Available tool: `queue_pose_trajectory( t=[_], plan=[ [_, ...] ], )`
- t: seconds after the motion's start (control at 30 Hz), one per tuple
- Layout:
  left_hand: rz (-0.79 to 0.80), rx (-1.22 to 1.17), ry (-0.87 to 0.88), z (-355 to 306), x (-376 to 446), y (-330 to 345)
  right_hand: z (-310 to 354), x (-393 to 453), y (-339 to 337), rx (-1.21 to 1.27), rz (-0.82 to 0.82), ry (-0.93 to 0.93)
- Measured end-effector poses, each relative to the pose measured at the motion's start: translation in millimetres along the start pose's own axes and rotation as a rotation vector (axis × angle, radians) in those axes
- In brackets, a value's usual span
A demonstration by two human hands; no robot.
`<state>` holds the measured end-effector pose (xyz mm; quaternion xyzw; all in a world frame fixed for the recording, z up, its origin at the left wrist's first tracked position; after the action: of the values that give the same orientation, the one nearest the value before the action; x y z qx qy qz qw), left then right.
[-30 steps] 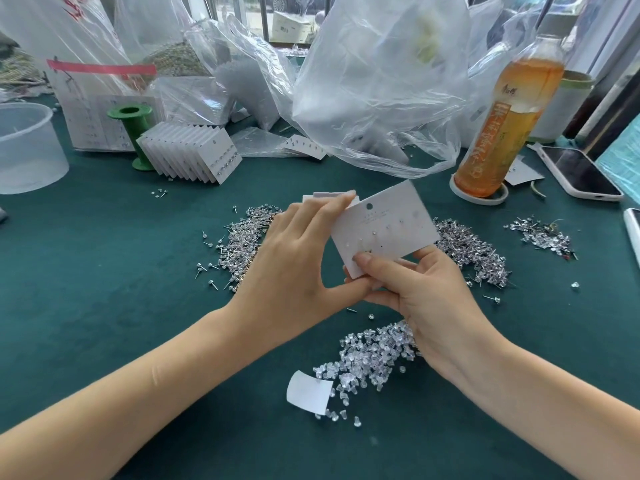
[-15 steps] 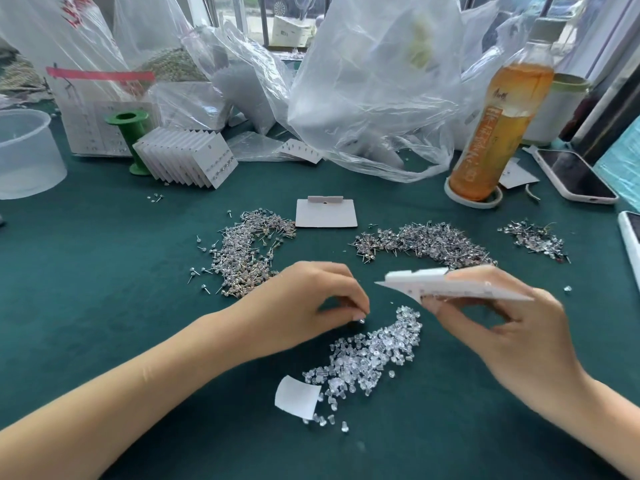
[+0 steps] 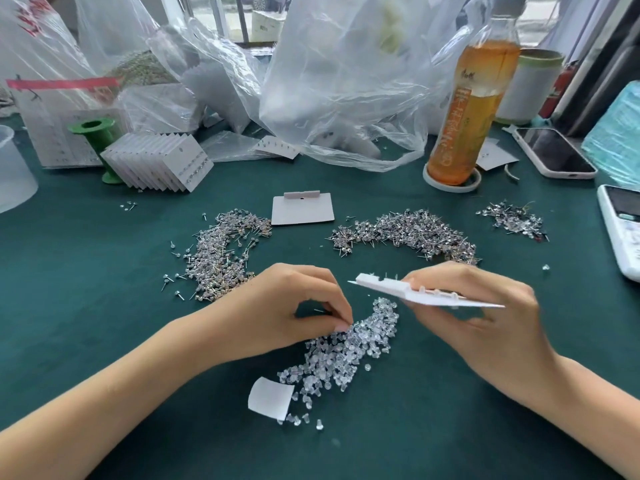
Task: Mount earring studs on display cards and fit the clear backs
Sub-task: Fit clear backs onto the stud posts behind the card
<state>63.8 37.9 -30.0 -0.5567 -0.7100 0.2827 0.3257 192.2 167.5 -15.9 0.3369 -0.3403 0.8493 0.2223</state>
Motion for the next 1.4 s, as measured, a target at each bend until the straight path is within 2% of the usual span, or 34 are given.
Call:
queue_pose_trajectory(
  t=[0.47, 0.7, 1.17, 1.4],
  plan=[
    [0.097, 0.038, -0.051, -1, -6, -2, -4, 1, 4, -0.083, -0.017, 0.061],
    [0.038, 0.074, -0.073, 3, -8, -20, -4, 1, 3, -0.102, -0.02, 0.068],
    [0.274, -0.048, -0.185, 11, -18, -12, -3, 2, 5, -0.052, 0.02, 0.092],
    [0.271, -0.05, -0.214, 15, -23, -20, -5, 1, 5, -0.05, 0.025, 0.087]
  ],
)
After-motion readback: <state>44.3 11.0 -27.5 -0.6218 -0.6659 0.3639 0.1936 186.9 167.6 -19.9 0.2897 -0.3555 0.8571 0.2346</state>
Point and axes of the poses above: each hand's wrist, its own x-axis towards the middle knuckle, its own y-axis out of the palm, z = x × y, the point moved 6 cm from there along x, towards the middle knuckle
